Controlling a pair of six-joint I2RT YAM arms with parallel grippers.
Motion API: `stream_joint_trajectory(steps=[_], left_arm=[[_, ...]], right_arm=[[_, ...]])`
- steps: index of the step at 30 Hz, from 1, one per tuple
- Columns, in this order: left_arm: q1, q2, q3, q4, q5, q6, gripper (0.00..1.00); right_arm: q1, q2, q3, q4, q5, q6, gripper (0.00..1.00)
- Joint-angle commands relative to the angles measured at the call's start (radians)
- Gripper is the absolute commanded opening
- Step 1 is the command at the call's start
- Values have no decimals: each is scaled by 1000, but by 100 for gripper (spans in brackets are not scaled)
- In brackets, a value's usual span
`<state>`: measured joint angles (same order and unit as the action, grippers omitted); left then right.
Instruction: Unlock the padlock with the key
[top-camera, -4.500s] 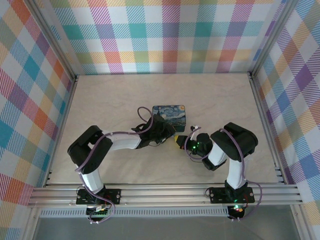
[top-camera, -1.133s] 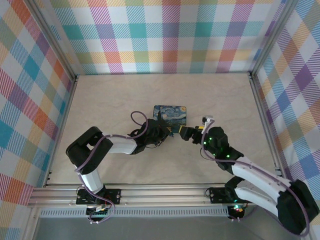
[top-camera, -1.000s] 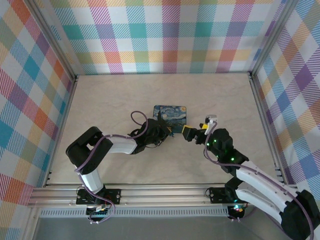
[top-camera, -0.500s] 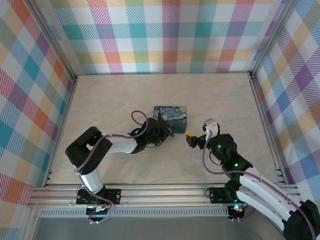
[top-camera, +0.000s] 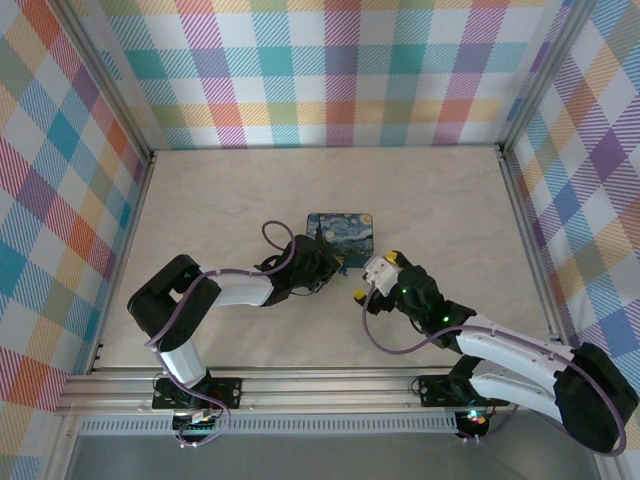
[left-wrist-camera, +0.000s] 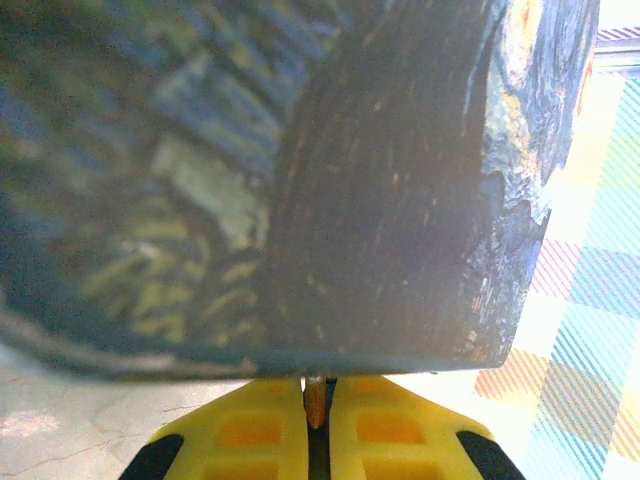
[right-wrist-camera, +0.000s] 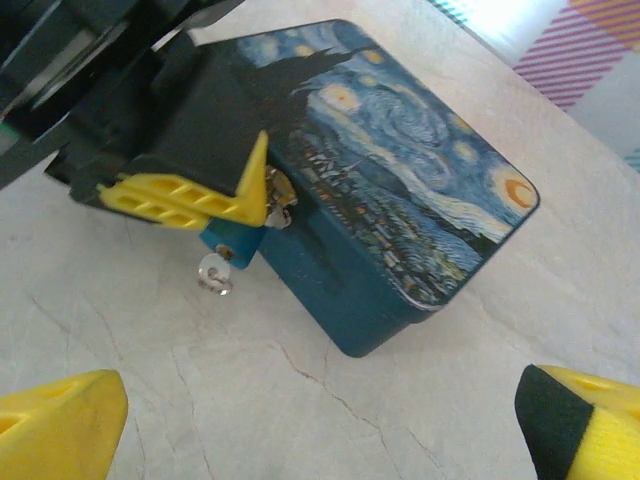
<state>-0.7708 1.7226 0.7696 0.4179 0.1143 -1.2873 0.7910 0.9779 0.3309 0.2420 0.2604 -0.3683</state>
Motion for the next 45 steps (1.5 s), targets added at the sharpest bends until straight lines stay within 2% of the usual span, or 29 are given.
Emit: stream_joint_trajectory(steps=[1,14,24,29,35,37,45], left_arm=[[-8,-33,26,3,7,-4,4],[-8,-19,31,10,19,-18,4],[-8,-5,31,32,34,-37,4],[-8,-1,32,35,38,-40,4],[-8,-3,31,36,41,-42,4],[-8,-5,26,39,39,-44,4],[-8,-9,22,42,39,-47,4]], right_arm=[[30,22,14,53,60,-98,100],[115,192,36,154,146,-243,96],[114,295,66,230,87,-267,94],[113,349,90,257,45,-256,90],[109,418,118,286,44,-262,75],[107,434,125,294,51,-267,67],[103,438,124,303,75,-264,47]])
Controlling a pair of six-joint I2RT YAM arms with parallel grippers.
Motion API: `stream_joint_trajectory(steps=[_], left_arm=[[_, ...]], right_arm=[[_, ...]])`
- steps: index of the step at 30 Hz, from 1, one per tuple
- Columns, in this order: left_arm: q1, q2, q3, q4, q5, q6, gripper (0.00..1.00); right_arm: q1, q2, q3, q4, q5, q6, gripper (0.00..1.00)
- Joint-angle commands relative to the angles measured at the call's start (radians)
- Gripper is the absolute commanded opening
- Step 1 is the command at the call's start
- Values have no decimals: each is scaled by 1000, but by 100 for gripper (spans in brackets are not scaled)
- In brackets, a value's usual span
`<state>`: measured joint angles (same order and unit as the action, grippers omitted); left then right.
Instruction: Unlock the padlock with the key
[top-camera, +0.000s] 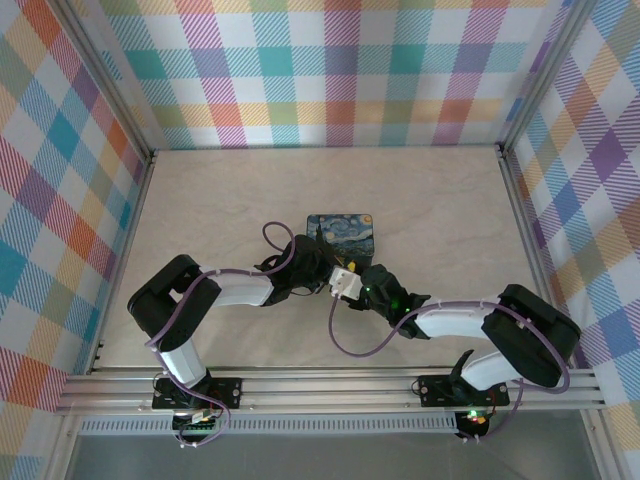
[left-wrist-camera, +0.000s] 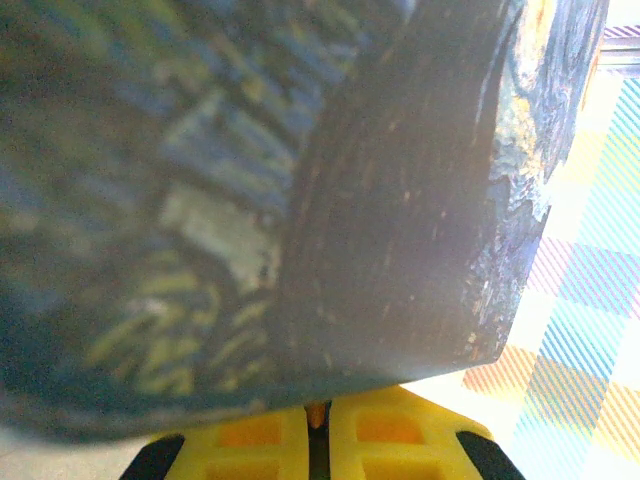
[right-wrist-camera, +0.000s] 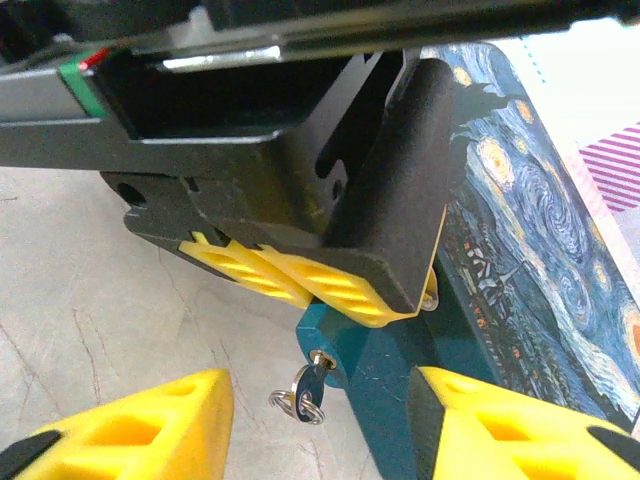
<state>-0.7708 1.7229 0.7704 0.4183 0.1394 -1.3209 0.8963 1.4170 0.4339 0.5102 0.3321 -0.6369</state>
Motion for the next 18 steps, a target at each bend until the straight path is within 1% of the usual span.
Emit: stream_joint_trajectory(steps=[1,12,18], left_arm=[[-8,-9,21,41,15,-13,4],[-7,-14,16,39,14,-13,4],[-8,-17,17,39,12,-14,4]], right_arm=[[-5,-1,23,34,2,5,45],[-8,12,35,11,18,3,23],[-11,29,49,-6,45,-1,16]])
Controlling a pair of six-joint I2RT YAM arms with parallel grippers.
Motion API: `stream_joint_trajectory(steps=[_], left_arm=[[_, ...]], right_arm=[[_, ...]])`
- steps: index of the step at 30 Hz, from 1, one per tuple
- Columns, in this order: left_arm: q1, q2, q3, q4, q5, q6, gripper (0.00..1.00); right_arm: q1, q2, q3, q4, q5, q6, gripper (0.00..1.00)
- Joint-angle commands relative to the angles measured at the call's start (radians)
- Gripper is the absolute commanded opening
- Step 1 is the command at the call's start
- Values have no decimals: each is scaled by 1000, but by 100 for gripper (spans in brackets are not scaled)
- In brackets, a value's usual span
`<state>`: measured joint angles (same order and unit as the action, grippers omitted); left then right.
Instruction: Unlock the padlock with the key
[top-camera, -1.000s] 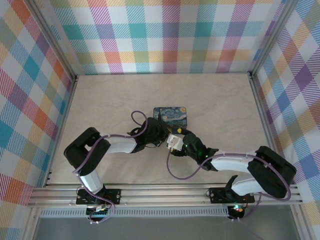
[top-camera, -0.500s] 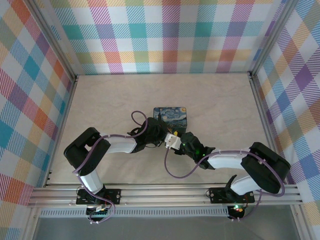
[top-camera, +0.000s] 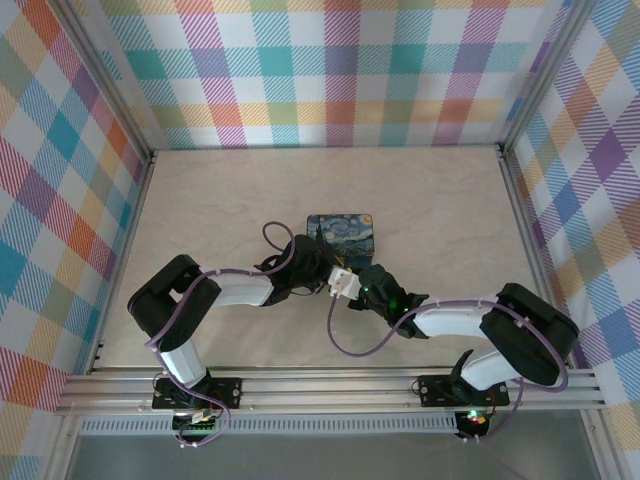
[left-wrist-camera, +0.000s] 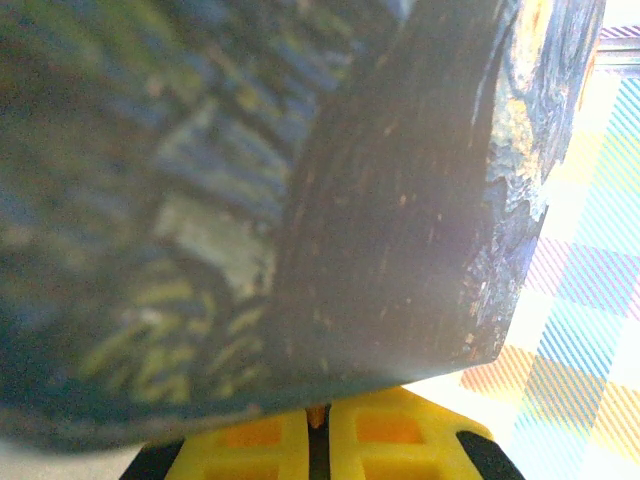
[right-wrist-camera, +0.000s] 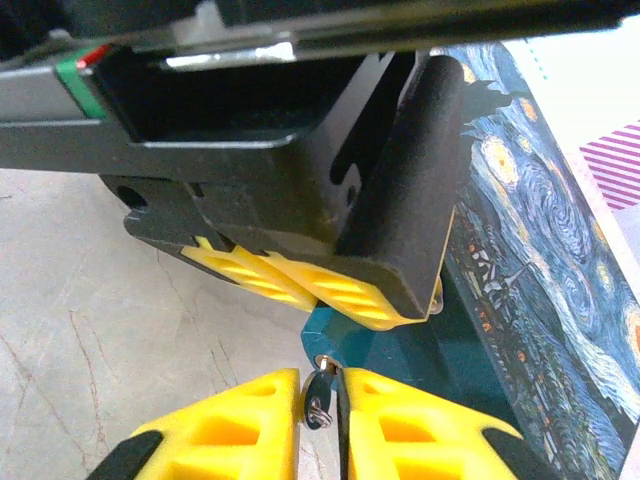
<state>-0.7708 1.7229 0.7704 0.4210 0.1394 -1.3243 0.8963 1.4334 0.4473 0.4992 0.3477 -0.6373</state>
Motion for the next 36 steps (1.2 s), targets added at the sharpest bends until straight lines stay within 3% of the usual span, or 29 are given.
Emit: stream_joint_trajectory(steps=[1,10,17,28,36], left_arm=[[-8,-17,16,38,12,-10,4],[-8,-18,14,38,12,-10,4],[-8,-21,15,37,11,-12,4],[-8,-23,9,39,6,-13,4],[-8,-29,3,39,3,-13,4]], right_arm=[[-12,16,37,0,31,-1,15],[-20,19,44,-6,45,9,0],[-22,-16,63,-49,45,73,0],[-20,-60,134,-170,11,308,0],[-20,-51,106,-126,-57,487,0]])
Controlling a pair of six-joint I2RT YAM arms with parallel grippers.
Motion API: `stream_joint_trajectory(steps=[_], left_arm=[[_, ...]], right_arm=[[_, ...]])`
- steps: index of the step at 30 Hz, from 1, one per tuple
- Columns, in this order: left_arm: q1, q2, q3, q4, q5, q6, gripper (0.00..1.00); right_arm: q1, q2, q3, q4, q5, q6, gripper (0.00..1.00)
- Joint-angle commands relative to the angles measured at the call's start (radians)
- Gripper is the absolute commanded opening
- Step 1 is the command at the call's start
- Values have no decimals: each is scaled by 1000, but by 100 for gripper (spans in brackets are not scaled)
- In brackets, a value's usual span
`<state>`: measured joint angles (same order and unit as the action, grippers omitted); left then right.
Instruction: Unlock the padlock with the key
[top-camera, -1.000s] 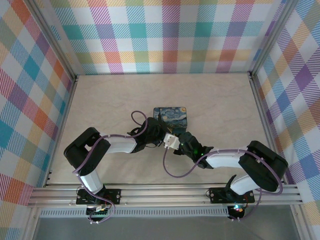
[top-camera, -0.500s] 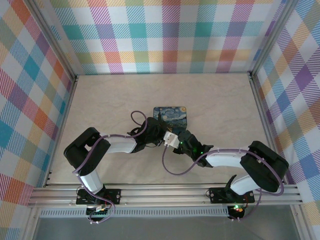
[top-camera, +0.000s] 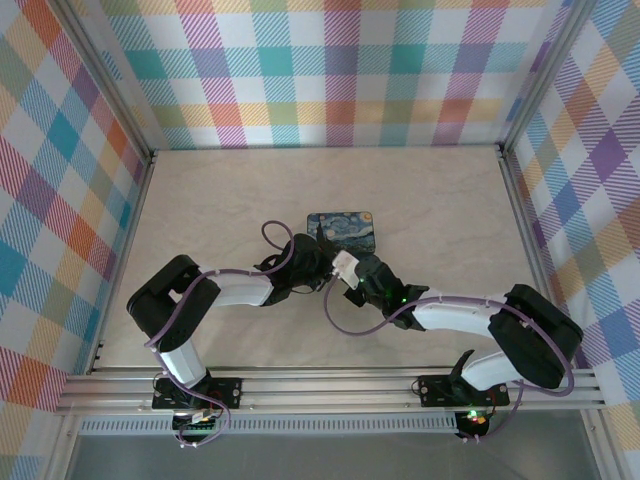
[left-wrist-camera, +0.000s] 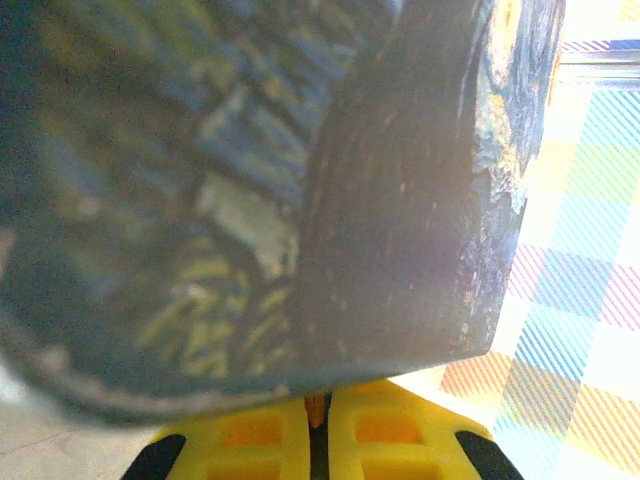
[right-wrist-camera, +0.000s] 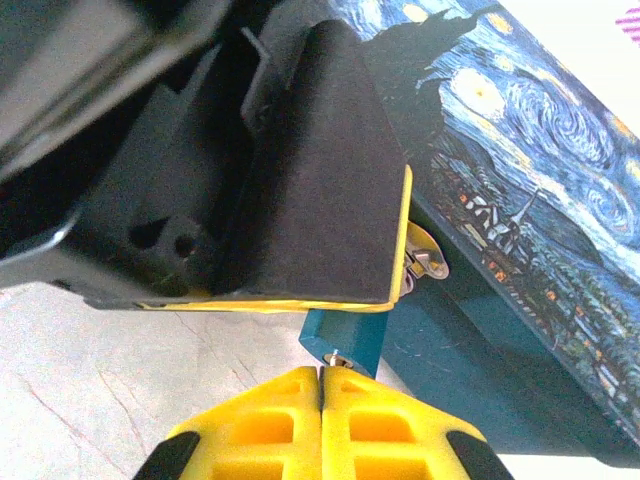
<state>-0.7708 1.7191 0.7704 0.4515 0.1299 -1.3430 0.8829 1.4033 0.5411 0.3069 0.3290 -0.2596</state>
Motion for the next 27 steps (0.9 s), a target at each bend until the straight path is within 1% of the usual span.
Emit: stream_joint_trajectory(steps=[1,9,21,27], left_arm=[[-8,-25,2,9,13,5,4],[-8,-17,-3,7,8,6,4],[-8,-3,-5,6,4,17,4],[-7,-1,-3,0,3,22,4]], right_arm=[[-7,-18,5,76,-45,128,0],[-11,11,-37,141,-91,266,0],[-18,42,-76,208,-130,361,0],[-19,48,-74,210,-134,372,0]])
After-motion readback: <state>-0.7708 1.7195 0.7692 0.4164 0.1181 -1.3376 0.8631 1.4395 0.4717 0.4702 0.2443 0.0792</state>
